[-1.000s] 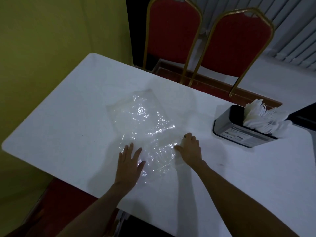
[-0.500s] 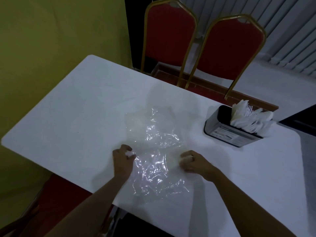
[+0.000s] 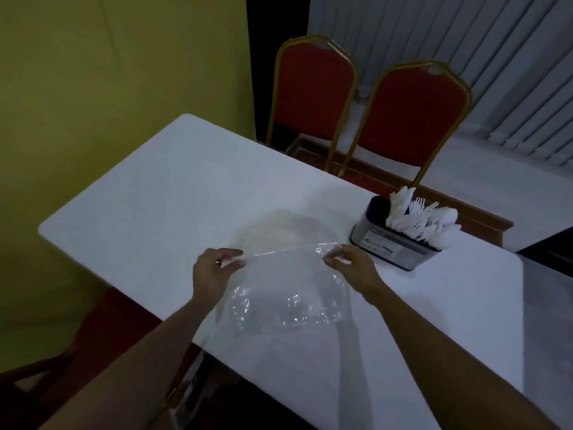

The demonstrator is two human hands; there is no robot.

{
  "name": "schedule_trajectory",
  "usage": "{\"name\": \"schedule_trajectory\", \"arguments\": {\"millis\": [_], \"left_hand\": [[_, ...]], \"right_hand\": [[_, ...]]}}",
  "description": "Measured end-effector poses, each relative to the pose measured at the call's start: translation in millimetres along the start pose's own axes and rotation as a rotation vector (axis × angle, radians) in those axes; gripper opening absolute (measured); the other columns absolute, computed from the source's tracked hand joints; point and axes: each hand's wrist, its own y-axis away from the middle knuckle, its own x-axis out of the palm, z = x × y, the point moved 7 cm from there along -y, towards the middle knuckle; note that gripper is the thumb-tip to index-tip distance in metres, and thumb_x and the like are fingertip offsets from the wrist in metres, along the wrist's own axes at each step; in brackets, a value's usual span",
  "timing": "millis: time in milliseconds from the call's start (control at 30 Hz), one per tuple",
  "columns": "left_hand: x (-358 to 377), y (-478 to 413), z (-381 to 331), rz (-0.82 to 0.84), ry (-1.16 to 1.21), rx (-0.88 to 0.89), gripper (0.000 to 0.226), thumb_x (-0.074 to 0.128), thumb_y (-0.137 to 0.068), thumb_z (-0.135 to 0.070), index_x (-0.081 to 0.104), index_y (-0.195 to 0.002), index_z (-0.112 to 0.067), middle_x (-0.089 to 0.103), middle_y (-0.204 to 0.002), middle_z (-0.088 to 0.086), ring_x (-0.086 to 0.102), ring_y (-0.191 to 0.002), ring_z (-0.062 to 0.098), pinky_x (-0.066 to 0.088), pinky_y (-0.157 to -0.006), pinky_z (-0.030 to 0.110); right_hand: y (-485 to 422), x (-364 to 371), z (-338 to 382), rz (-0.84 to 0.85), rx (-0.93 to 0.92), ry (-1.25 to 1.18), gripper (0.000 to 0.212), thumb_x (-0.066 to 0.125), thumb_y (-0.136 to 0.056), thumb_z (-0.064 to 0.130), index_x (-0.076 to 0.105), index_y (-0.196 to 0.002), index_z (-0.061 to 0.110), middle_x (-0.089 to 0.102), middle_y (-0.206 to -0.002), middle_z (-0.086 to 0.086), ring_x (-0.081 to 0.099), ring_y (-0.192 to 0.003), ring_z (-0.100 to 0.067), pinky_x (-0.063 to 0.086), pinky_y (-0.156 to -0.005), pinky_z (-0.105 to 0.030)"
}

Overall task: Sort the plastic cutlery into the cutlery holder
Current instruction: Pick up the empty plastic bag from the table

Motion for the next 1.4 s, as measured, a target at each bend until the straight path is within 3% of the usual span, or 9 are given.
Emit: {"name": "schedule_trajectory", "arguments": {"millis": [133, 200, 300, 467, 600, 733, 900, 1167, 1400], "left_hand": [[-6.3, 10.0, -28.2, -0.033, 0.028, 0.017, 0.018, 0.076, -0.077, -0.032, 0.075, -0.090, -0.020, 0.055, -0.119, -0.013, 0.045, -0.120, 0.007, 0.035, -0.100, 0.024], [-4.6, 16.9, -49.7, 0.015, 0.194, 0.003, 0.020, 0.072, -0.082, -0.031, 0.073, -0.090, -0.013, 0.068, -0.102, -0.006, 0.059, -0.105, 0.005, 0.041, -0.092, 0.022], [0.0, 20.6, -80.3, 0.022, 0.420, -0.031, 0.013, 0.067, -0.087, -0.026, 0.068, -0.085, -0.013, 0.069, -0.081, 0.003, 0.067, -0.076, 0.000, 0.048, -0.078, 0.021], [20.4, 7.1, -98.9, 0.174, 0.582, -0.172, 0.024, 0.064, -0.089, -0.030, 0.061, -0.105, -0.013, 0.064, -0.089, 0.000, 0.065, -0.081, 0.013, 0.054, -0.078, 0.026], [46.5, 10.3, -93.9, 0.545, 0.346, -0.251, 0.051, 0.081, -0.072, -0.030, 0.057, -0.114, -0.015, 0.068, -0.112, 0.002, 0.064, -0.100, 0.016, 0.048, -0.084, 0.030], [68.4, 11.9, -107.3, 0.611, 0.404, -0.224, 0.031, 0.072, -0.080, -0.007, 0.051, -0.102, -0.015, 0.068, -0.100, 0.010, 0.071, -0.083, 0.021, 0.051, -0.068, 0.031], [110.7, 20.8, -129.3, 0.760, 0.396, -0.178, 0.031, 0.068, -0.082, -0.001, 0.048, -0.101, -0.013, 0.067, -0.097, 0.013, 0.069, -0.079, 0.021, 0.054, -0.074, 0.028], [241.1, 97.4, -151.6, 1.082, 0.135, -0.095, 0.037, 0.072, -0.082, -0.017, 0.051, -0.113, -0.017, 0.059, -0.117, 0.004, 0.058, -0.107, 0.022, 0.046, -0.094, 0.038], [349.6, 208.6, -166.5, 1.320, -0.116, 0.011, 0.068, 0.059, -0.092, -0.020, 0.023, -0.149, -0.012, 0.031, -0.153, 0.004, 0.037, -0.135, 0.022, 0.034, -0.109, 0.037]], "right_hand": [[6.5, -21.8, 25.5, 0.010, -0.133, -0.010, 0.007, 0.071, -0.085, 0.024, 0.070, -0.089, 0.019, 0.020, -0.158, 0.010, 0.019, -0.144, -0.008, 0.026, -0.111, -0.036], [11.2, -28.8, 38.1, 0.049, -0.156, -0.039, 0.009, 0.070, -0.085, 0.033, 0.069, -0.089, 0.024, 0.031, -0.156, 0.008, 0.027, -0.143, -0.013, 0.024, -0.116, -0.042], [18.3, -40.9, 55.3, 0.029, -0.165, -0.156, 0.016, 0.068, -0.086, 0.038, 0.068, -0.097, 0.027, 0.066, -0.116, 0.002, 0.058, -0.115, -0.017, 0.041, -0.107, -0.052], [32.8, -53.0, 65.3, 0.090, -0.123, -0.270, 0.047, 0.072, -0.084, 0.009, 0.052, -0.120, 0.033, 0.054, -0.118, -0.012, 0.058, -0.110, -0.032, 0.057, -0.086, -0.047], [40.9, -76.4, 61.4, -0.128, -0.064, -0.390, 0.063, 0.073, -0.081, 0.002, 0.036, -0.127, 0.022, 0.054, -0.124, -0.016, 0.063, -0.098, -0.023, 0.059, -0.066, -0.026], [51.7, -93.2, 39.5, -0.247, 0.096, -0.397, 0.087, 0.083, -0.071, 0.026, 0.029, -0.139, 0.021, 0.048, -0.130, -0.006, 0.056, -0.114, -0.024, 0.055, -0.091, -0.040], [83.5, -110.6, 25.2, -0.176, 0.086, -0.436, 0.042, 0.074, -0.082, 0.012, 0.056, -0.119, 0.016, 0.065, -0.119, -0.012, 0.068, -0.102, -0.028, 0.058, -0.085, -0.044], [205.8, -197.8, -29.7, -0.666, 0.096, -0.446, 0.027, 0.076, -0.081, 0.011, 0.065, -0.106, 0.012, 0.074, -0.096, -0.016, 0.074, -0.084, -0.029, 0.061, -0.074, -0.040], [322.2, -281.0, -95.2, -0.983, 0.167, -0.312, 0.023, 0.075, -0.081, 0.006, 0.071, -0.103, 0.013, 0.074, -0.094, -0.015, 0.070, -0.081, -0.027, 0.059, -0.070, -0.039]]}}
